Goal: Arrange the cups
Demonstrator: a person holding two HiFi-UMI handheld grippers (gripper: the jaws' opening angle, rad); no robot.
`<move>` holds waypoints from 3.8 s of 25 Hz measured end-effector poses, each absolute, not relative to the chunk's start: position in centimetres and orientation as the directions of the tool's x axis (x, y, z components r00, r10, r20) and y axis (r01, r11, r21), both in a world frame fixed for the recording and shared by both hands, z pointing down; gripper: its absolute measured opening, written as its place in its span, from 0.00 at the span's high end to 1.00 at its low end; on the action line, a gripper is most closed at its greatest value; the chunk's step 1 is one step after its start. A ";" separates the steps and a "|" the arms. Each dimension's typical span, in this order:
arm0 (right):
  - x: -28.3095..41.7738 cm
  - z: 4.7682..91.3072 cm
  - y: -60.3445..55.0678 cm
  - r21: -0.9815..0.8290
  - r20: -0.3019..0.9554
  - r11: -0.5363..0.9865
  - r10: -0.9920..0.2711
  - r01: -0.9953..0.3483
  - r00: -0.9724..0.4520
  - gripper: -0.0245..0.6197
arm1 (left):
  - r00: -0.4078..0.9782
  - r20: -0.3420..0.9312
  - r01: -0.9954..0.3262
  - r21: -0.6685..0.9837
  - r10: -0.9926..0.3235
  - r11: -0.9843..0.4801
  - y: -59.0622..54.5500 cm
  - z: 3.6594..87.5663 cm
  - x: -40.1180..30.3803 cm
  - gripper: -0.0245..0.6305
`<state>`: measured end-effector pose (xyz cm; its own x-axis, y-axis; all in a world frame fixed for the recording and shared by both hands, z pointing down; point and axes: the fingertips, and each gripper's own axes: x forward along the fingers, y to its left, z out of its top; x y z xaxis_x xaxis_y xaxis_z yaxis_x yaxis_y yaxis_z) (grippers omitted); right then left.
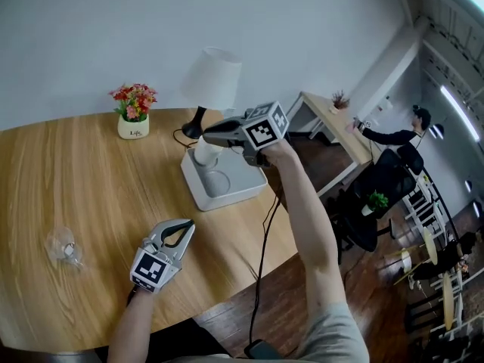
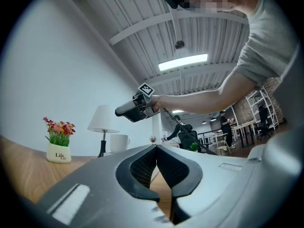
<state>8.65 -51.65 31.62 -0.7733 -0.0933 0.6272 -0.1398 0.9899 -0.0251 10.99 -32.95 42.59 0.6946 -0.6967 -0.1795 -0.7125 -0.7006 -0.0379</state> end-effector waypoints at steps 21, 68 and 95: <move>-3.6 35.1 -23.2 0.254 0.440 0.931 0.130 0.262 -0.888 0.77 | 0.587 -0.172 -0.809 -0.146 -0.791 -0.569 -22.0 40.2 3.7 0.96; -21.2 51.6 -25.3 -0.011 0.972 0.907 0.109 0.421 -0.208 0.85 | 0.430 -0.237 -0.901 -0.052 -0.871 -0.431 -17.4 41.7 -5.6 0.96; -7.6 44.6 -31.9 -0.004 0.934 0.991 0.052 0.135 -0.353 0.92 | 0.525 -0.276 -0.847 -0.071 -0.805 -0.527 -18.8 40.7 -3.2 0.96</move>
<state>-7.61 -31.86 44.57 -0.3529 0.0518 0.9342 0.1349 0.9909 -0.0040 -3.19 -18.79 40.70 0.5248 -0.8054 -0.2756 -0.8466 -0.5274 -0.0709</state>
